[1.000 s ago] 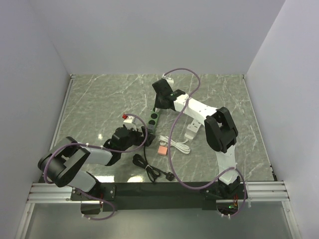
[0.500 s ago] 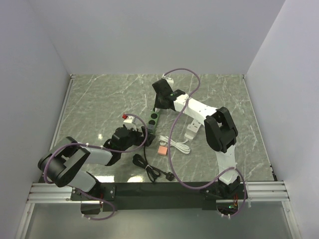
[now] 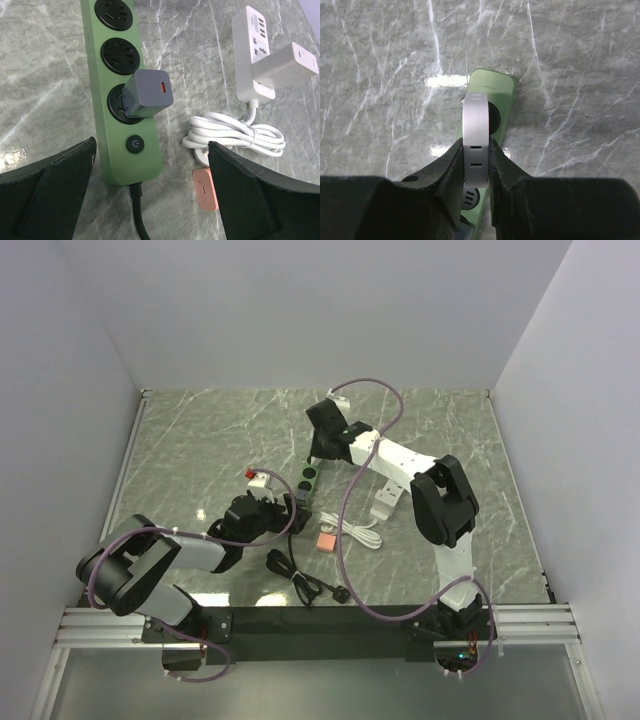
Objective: Insert the plug
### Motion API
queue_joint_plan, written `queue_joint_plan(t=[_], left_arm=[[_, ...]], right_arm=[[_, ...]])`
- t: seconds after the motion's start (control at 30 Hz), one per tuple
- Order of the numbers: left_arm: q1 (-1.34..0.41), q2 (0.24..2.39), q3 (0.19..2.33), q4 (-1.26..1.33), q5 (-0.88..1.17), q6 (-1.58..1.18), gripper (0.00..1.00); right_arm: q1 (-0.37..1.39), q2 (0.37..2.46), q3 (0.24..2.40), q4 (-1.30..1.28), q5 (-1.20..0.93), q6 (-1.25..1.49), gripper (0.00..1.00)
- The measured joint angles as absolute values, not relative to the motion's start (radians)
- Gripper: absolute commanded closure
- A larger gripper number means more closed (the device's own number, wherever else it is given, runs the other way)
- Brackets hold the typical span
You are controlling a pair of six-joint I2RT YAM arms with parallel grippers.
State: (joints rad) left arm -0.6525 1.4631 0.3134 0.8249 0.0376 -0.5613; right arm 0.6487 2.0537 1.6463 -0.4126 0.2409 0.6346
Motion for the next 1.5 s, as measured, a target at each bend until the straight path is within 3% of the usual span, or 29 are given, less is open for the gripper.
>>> queue_joint_plan(t=[0.97, 1.5], left_arm=[[-0.653, 1.463, 0.303, 0.828, 0.056, -0.562, 0.01], [-0.653, 1.463, 0.301, 0.83, 0.064, -0.562, 0.01]], right_arm=[[0.645, 2.015, 1.567, -0.372, 0.26, 0.661, 1.0], [0.654, 2.158, 1.853, -0.614, 0.299, 0.63, 1.0]])
